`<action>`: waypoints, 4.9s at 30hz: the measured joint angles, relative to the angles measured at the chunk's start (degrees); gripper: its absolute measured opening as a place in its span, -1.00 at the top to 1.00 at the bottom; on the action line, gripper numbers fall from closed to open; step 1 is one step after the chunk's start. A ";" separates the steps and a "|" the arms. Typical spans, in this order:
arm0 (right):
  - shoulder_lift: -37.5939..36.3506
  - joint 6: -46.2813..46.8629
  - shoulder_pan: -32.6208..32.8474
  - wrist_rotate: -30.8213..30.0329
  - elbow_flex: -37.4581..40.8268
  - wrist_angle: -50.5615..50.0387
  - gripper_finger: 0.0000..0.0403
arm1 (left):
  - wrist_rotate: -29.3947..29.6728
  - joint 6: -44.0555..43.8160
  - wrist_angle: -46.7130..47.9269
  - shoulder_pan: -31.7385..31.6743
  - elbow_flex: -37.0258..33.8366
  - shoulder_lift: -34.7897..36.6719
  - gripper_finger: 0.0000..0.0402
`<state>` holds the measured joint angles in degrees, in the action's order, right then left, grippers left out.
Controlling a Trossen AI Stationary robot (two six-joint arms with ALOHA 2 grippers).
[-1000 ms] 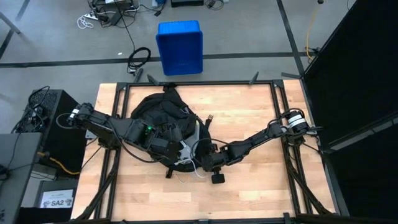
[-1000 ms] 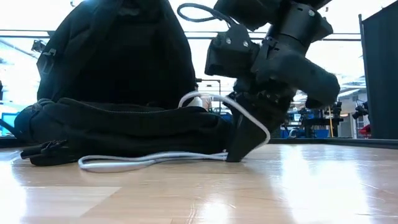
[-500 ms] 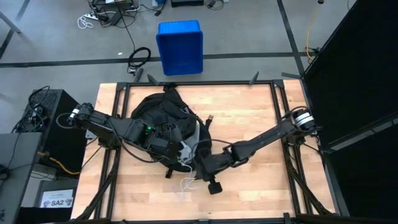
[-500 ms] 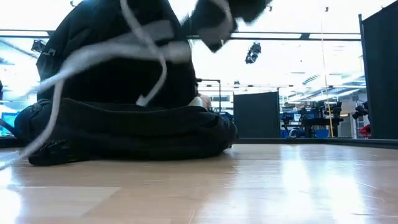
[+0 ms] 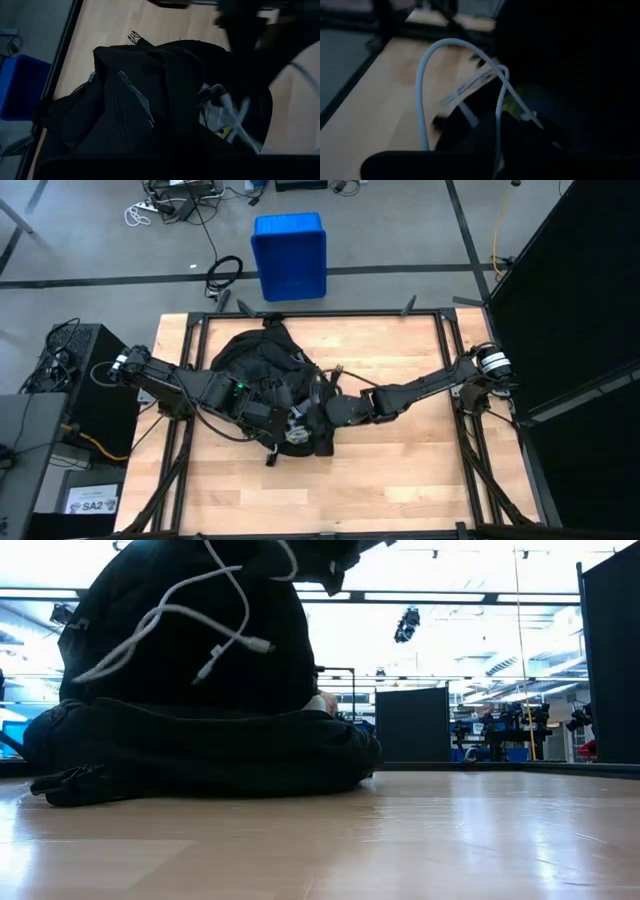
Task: Unpack backpack
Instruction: Put the charger cable into the backpack, then close the backpack
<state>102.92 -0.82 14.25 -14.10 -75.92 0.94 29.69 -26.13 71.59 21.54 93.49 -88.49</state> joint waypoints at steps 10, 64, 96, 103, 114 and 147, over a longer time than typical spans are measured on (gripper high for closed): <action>1.31 -0.81 -3.79 -7.95 -0.06 -2.07 1.00 | 0.04 0.44 -0.19 0.00 0.00 0.00 0.96; 0.06 29.27 -12.53 13.12 17.15 -4.80 -0.18 | 0.04 0.31 -0.02 0.33 0.00 0.00 0.96; -5.47 21.72 -11.57 14.22 23.65 10.02 0.99 | -0.03 0.66 0.38 0.39 0.00 0.00 0.96; -15.18 19.21 -7.25 10.14 23.65 10.17 1.00 | 0.23 1.94 -0.88 0.44 0.04 0.04 0.96; -28.26 14.02 -5.14 4.72 23.57 11.35 1.00 | 5.38 6.32 2.29 0.36 6.96 0.04 0.96; -14.92 41.19 10.58 3.93 23.80 -15.35 0.94 | -8.18 9.76 -3.16 3.11 -5.66 -0.61 0.96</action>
<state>88.01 40.36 24.82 -10.17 -52.12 -14.41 21.51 -16.37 68.43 24.65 87.83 -89.10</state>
